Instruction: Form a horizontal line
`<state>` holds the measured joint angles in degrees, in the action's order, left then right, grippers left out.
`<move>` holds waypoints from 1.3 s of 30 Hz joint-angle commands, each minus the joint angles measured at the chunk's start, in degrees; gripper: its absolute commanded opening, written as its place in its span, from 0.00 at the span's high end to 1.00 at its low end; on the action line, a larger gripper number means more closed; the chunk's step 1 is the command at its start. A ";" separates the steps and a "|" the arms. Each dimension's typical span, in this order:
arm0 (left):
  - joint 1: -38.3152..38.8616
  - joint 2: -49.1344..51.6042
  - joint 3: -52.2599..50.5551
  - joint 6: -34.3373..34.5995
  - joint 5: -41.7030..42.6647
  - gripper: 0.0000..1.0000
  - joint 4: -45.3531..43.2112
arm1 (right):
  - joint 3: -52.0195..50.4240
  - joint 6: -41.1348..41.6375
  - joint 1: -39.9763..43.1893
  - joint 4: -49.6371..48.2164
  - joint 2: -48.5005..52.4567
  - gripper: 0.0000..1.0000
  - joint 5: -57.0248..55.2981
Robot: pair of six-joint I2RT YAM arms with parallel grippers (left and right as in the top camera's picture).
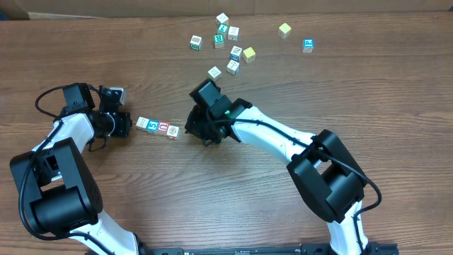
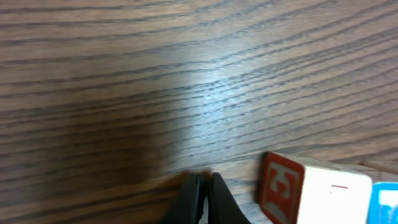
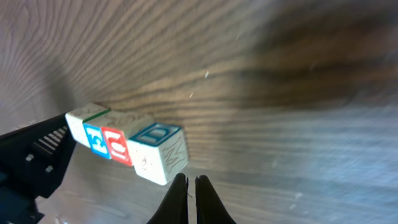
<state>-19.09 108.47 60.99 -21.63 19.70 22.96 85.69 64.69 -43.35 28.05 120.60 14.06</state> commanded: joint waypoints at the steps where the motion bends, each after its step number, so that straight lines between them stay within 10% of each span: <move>1: 0.59 0.94 -0.94 -2.19 2.82 0.96 0.15 | -0.24 5.88 -1.14 -0.26 -0.90 0.96 -1.27; 39: 0.26 0.94 -0.94 0.00 -1.09 0.95 -1.11 | -0.24 6.93 -6.67 -5.11 2.38 0.96 9.60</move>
<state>-19.09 108.68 60.66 -22.46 19.94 21.63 85.69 70.24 -49.63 23.16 121.45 24.60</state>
